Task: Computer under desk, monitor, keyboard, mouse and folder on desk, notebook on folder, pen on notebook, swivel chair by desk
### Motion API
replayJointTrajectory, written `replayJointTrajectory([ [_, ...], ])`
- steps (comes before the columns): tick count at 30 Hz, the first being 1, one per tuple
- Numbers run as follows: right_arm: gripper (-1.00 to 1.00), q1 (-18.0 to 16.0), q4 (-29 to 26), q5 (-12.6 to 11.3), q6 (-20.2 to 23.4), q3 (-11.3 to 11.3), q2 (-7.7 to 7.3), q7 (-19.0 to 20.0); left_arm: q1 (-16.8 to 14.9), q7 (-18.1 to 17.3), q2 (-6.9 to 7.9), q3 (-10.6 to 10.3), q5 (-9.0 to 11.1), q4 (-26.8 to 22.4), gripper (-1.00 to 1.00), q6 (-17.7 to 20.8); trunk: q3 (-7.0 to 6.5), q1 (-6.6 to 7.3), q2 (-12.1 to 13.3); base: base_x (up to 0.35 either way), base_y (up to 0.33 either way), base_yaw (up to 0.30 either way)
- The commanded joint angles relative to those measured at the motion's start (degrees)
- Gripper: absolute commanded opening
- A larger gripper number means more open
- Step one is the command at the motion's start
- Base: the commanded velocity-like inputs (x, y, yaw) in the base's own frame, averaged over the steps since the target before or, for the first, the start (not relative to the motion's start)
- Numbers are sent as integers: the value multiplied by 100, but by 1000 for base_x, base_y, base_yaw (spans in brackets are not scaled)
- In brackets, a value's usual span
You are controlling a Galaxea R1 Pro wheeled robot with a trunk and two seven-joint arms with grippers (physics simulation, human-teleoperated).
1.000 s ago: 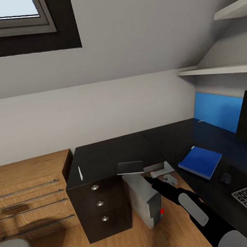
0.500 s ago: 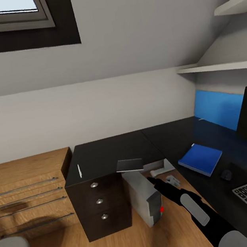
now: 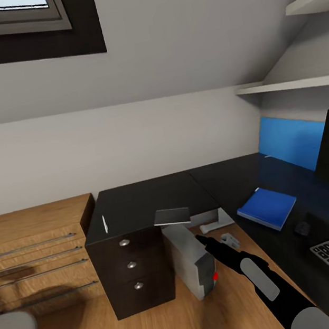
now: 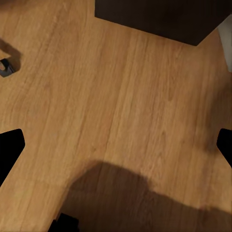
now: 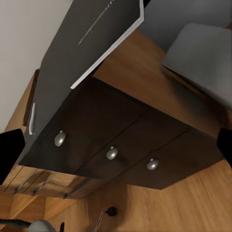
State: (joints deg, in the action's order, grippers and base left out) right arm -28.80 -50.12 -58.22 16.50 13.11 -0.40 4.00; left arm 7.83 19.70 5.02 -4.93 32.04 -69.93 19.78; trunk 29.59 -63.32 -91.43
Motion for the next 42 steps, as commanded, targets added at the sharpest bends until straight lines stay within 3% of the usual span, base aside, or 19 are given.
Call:
replayJointTrajectory([
  [1,100,-3,-4,-28,21,8,-4,65,0,53,7,-17,59,-10,100,8,23,-23,-45,0,0,0],
  [5,100,-3,-4,-37,45,4,-7,246,0,54,4,-12,79,9,100,13,95,-111,-205,0,0,0],
  [7,100,-3,3,-57,84,-12,-16,649,0,59,1,-11,95,78,100,16,131,-154,-285,0,0,0],
  [10,100,-3,8,-167,167,-21,-23,844,0,60,0,-9,98,98,100,17,185,-220,-405,0,0,0],
  [11,100,-3,9,-294,233,-23,-26,902,0,60,0,-9,99,103,100,17,203,-242,-446,0,0,0],
  [12,100,-3,11,-848,383,-22,-39,979,0,59,-1,-8,100,109,100,17,221,-264,-486,0,0,0],
  [16,100,-3,13,-1164,368,-22,-30,993,0,36,8,-3,100,113,100,16,239,-286,-526,0,0,0],
  [30,100,-3,38,-1239,335,-50,-4,971,0,8,34,189,98,120,100,-2,239,-286,-526,135,0,0],
  [31,100,-3,147,-1238,334,-253,-1,961,0,13,34,192,98,120,100,-6,239,-286,-526,109,-70,0],
  [35,100,-3,324,-1236,335,-507,4,848,0,16,38,205,99,120,100,-4,239,-286,-526,141,-112,0],
  [42,100,-3,372,-1237,336,-571,24,795,0,22,39,292,102,113,100,7,239,-286,-526,32,-26,0],
])
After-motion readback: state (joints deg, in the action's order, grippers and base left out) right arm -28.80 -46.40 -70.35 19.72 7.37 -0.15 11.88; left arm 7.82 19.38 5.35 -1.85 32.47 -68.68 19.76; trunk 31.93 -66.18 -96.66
